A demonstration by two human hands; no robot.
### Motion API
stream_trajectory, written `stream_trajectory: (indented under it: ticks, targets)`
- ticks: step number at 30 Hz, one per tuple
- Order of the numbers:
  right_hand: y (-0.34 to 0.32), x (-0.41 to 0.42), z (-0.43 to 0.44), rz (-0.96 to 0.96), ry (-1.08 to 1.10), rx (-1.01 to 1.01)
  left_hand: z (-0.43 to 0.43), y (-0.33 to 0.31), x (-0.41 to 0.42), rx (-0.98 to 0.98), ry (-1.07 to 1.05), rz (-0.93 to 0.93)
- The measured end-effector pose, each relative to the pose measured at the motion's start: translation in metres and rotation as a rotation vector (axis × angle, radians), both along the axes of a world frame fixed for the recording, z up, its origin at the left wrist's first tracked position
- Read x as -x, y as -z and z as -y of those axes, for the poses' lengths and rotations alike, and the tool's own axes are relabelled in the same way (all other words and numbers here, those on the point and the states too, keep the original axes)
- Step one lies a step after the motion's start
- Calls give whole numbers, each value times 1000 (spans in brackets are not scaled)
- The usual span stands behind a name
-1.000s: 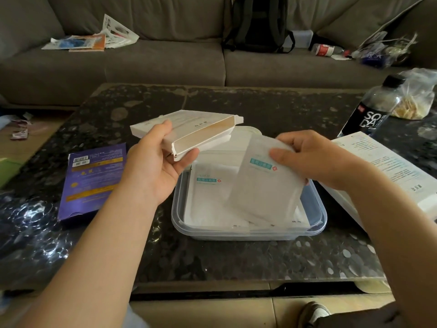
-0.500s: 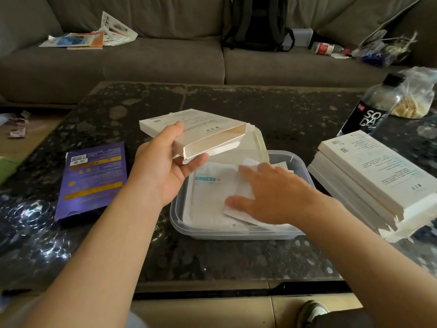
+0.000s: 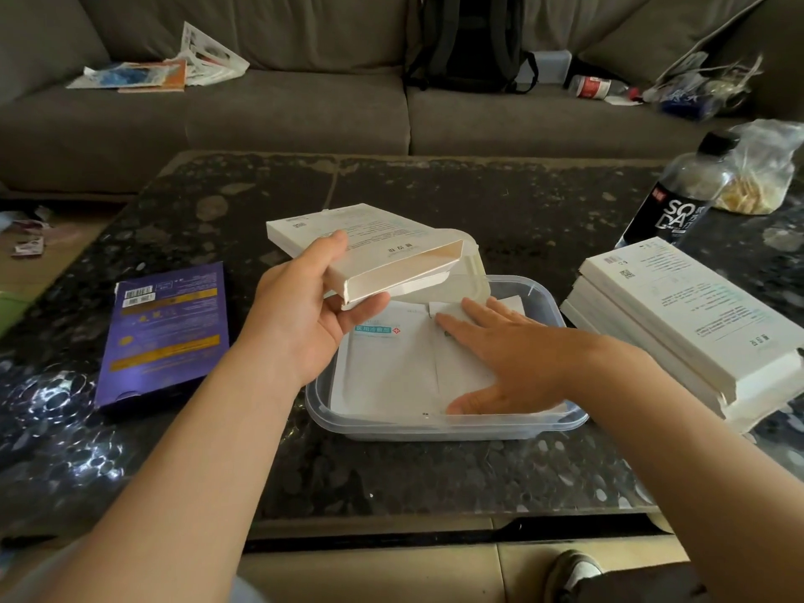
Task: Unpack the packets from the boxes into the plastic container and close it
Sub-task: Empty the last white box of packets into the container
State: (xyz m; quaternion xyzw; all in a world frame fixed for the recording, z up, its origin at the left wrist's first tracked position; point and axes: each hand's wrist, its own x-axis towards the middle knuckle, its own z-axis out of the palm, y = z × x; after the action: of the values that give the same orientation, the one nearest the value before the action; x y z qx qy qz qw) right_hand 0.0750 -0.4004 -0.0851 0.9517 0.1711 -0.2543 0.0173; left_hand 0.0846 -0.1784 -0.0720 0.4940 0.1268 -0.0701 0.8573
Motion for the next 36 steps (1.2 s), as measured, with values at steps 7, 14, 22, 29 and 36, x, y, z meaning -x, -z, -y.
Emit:
stream_trajectory:
  ticks: [7,14,22,29,36]
  targets:
    - [8,-3,-2,-9,-30,87,2,1,1,-29,12,7]
    - [12,-5,-3,-59,-11,96,3,1,2,-46,17,15]
    - [9,-4,-4,-24,-22,71,5,-2,4,-65,18,5]
    - [-24,0,9,165,277,-429,10,-4,4,-34,71,25]
    - [-46,14,33,139,895,-1448,31,-12,15,78,234,47]
